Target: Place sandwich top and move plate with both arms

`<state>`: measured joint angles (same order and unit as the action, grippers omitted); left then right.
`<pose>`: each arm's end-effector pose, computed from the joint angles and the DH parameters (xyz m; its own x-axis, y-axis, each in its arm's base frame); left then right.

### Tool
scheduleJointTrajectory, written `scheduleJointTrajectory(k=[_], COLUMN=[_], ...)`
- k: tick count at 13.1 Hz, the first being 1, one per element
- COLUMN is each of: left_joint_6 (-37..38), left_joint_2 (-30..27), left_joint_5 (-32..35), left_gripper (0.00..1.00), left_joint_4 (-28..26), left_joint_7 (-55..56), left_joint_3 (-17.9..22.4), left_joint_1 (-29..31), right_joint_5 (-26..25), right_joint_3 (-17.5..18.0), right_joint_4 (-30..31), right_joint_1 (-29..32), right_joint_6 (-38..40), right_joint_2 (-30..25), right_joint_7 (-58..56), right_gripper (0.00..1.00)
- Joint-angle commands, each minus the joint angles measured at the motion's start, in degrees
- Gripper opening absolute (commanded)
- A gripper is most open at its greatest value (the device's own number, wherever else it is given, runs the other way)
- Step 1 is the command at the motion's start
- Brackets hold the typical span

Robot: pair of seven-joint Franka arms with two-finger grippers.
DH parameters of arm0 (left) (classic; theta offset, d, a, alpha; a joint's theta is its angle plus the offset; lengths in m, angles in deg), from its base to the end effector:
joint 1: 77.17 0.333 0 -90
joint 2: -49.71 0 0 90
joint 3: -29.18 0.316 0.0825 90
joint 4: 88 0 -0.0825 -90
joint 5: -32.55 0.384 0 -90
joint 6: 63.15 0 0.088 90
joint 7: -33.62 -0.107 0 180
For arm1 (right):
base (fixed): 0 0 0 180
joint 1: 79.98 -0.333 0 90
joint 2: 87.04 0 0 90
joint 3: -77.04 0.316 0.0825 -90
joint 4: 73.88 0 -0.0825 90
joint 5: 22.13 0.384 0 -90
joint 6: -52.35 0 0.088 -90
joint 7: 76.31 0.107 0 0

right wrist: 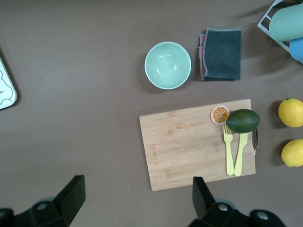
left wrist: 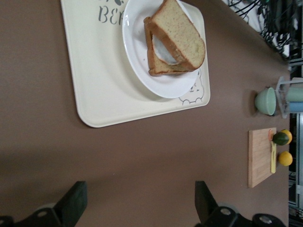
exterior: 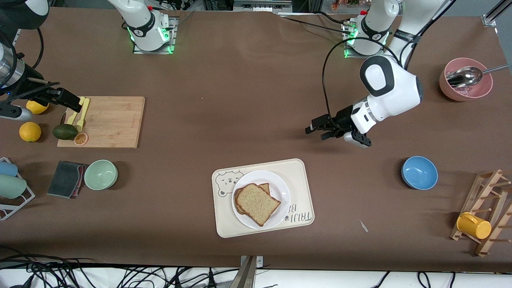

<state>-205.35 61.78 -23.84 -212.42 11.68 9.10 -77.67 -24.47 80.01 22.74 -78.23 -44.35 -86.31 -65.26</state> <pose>0.5340 -0.1943 0.3110 0.9955 0.0702 0.0634 0.0132 -0.7667 0.6419 0.5647 0.0079 0.5727 0.9861 -0.1659 -0.0036 -0.1656 -0.9853 0.0413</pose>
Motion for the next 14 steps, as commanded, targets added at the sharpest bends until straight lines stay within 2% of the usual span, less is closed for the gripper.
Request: scheduleJointTrajectory(k=[1,3,5,7,8,11,14], left_joint_6=[3.58,10.33,16.84,23.51,26.24,34.5,39.0], left_joint_2=[-4.5,-7.48,-11.17,-11.63,-11.54,-11.98,-16.1], left_joint_5=[13.79,26.53,42.24,56.68,60.57,61.58,61.58], left_gripper=[1.0,1.0,1.0,1.0,1.0,1.0,1.0], left_joint_4=[-1.44,-1.18,-0.05,3.46,5.74,12.07,13.41], left_joint_7=[9.16,16.1,23.83,33.58,36.76,36.54,35.57], left_joint_3=[0.04,1.78,3.9,3.99,4.43,8.28,10.22], left_joint_1=[3.29,5.32,5.85,6.74,6.82,6.21,6.04], right_joint_5=[-0.13,-0.13,-0.04,0.05,0.05,0.14,0.14], right_joint_3=[0.1,0.02,-0.42,-0.33,-0.33,-0.42,-1.12], right_joint_4=[-1.08,-1.08,-1.17,-1.17,-1.17,-1.17,-1.17], right_joint_1=[0.18,0.18,0.18,0.18,0.18,0.18,0.18], right_joint_6=[1.17,1.17,1.17,1.17,1.17,1.17,3.01], right_joint_2=[-0.47,-0.56,-0.56,-0.56,-0.56,-0.73,-1.09], right_joint_7=[-0.32,-0.41,-0.32,0.03,0.03,-0.14,0.12], right_gripper=[1.0,1.0,1.0,1.0,1.0,1.0,1.0])
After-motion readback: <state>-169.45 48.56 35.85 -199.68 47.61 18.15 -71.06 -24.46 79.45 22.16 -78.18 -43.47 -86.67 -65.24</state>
